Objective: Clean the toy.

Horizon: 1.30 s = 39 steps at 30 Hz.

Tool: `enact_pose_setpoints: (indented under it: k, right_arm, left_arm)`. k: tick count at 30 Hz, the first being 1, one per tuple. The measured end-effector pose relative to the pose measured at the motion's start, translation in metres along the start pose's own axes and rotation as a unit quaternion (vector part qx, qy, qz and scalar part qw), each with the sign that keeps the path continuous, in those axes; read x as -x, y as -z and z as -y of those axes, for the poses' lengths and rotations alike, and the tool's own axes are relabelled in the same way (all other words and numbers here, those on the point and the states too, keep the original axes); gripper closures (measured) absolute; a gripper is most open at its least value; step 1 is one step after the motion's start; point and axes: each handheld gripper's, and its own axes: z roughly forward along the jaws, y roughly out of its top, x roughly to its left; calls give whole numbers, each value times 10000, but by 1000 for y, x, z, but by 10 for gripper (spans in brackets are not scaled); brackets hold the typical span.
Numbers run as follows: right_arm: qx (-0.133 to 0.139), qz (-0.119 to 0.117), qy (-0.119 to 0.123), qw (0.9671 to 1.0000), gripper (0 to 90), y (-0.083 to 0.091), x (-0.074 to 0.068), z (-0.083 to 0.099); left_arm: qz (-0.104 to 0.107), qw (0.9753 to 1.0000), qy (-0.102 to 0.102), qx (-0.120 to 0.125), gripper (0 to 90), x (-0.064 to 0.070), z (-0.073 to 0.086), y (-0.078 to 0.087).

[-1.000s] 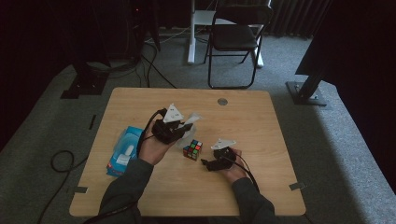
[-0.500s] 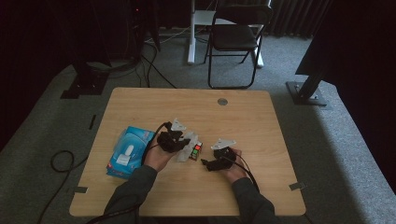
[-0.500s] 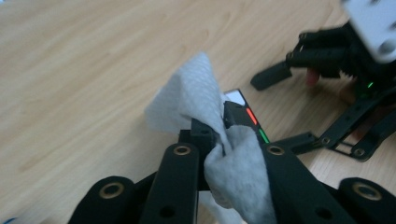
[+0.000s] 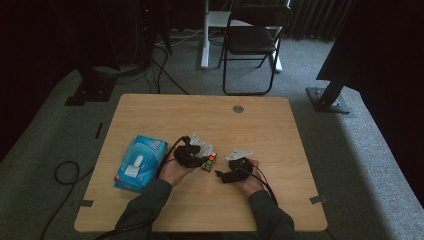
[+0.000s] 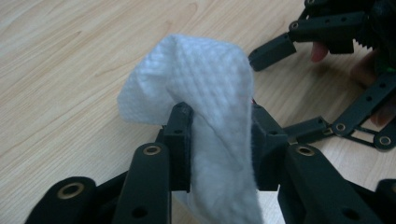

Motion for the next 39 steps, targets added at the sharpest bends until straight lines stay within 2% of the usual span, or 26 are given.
enact_pose_setpoints:
  k: [3, 4, 8, 11, 18, 22, 24, 29, 34, 39]
  right_arm:
    - [0, -38, 0, 10000, 230, 0, 0, -1]
    - [-3, -145, -43, 9999, 234, 0, -1, -2]
    - [91, -314, 117, 9994, 221, -2, -8, -8]
    - [124, -310, 254, 9991, 193, -5, -13, -14]
    - [230, -272, 456, 9983, 191, -17, -18, -22]
    - [388, -231, 409, 9981, 263, -21, -19, -25]
    - [461, -362, 350, 9977, 297, -23, -17, -26]
    - [451, -366, 452, 9973, 312, -23, -18, -26]
    - [449, -380, 515, 9969, 333, -23, -19, -25]
    - [456, -374, 545, 9968, 340, -23, -20, -25]
  left_arm:
    - [23, 10000, 15, 3, 712, -3, 0, 0]
    - [41, 10000, 42, 15, 727, -4, 1, 0]
    - [105, 9999, 99, 40, 768, -8, 1, 0]
    - [104, 9999, 82, 38, 786, -8, 1, 0]
    - [115, 9998, 125, 95, 817, -9, 3, 0]
    - [119, 9998, 137, 114, 825, -9, 3, 0]
    - [121, 9997, 143, 124, 826, -9, 3, 0]
    - [58, 9999, 68, 100, 828, -8, 4, 1]
    - [4, 10000, -39, 56, 829, -5, 12, 10]
    - [18, 9999, 57, 82, 830, -10, 20, 14]
